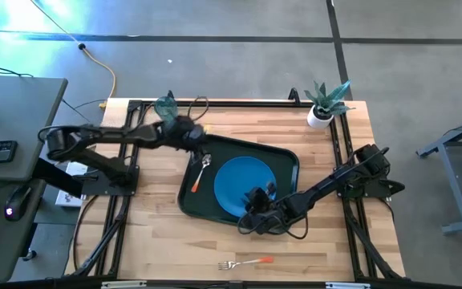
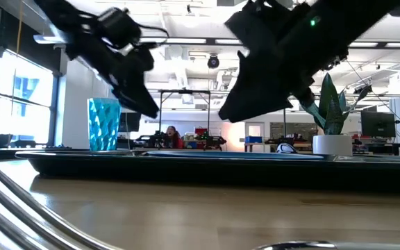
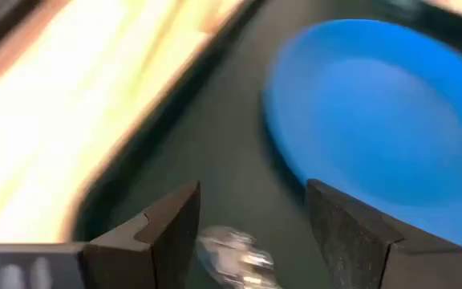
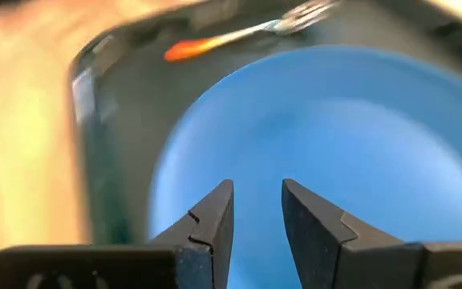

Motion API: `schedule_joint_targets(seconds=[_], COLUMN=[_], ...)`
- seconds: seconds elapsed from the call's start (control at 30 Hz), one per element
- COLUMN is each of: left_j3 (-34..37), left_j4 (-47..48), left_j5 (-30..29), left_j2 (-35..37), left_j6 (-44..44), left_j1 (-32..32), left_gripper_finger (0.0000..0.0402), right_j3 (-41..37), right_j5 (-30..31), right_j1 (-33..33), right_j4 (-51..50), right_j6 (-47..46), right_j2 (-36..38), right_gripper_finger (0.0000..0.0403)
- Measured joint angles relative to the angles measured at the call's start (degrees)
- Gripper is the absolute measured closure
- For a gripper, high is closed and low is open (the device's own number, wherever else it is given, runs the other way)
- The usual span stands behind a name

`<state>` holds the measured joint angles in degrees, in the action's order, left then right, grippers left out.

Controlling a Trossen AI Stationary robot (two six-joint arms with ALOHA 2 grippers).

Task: Pick and place plate/cup/fork/spoon on tray

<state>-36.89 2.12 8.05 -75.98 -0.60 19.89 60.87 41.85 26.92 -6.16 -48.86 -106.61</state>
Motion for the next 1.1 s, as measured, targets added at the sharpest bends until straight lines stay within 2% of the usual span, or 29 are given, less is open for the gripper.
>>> schedule_joint_targets(seconds=[0.13,0.3,0.4,0.47,0.57,0.73,0.87,1.1], left_j3=[9.07,18.27,20.9,21.89,22.17,22.17,22.17,22.15], left_j4=[-12.38,-31.38,-36.85,-38.66,-39.36,-39.32,-39.07,-37.85], left_j5=[0.27,0.38,1.87,4.18,4.66,-1.09,-6.78,-11.52], left_j2=[5.39,10.07,11.41,11.5,11.52,11.5,11.5,10.68], left_j6=[-3.44,-6.19,-2.68,-0.9,0.9,3.84,4.11,3.43], left_j1=[-7.48,-16.35,-21.49,-24.96,-29.7,-34.98,-36.19,-36.18], left_gripper_finger=[0.0192,0.0197,0.0199,0.0199,0.0199,0.0199,0.02,0.02], right_j3=[3.56,6.74,6.9,6.9,6.9,6.9,6.9,6.94], right_j5=[-11.94,-14.02,-16.65,-18.54,-21.19,-23.98,-23.11,-17.88], right_j1=[2.56,7.13,8.89,9.81,11.03,13.04,15.32,18.29], right_j4=[0.98,0.65,1.08,2.16,5.6,9.74,11.72,10.5], right_j6=[9.01,11.69,11.18,10.24,10.32,10.32,10.32,13.86], right_j2=[-0.06,-0.13,-0.62,-1.62,-4.59,-9.64,-11.41,-13.33], right_gripper_finger=[0.0304,0.0304,0.0304,0.0304,0.0304,0.0304,0.0304,0.0304])
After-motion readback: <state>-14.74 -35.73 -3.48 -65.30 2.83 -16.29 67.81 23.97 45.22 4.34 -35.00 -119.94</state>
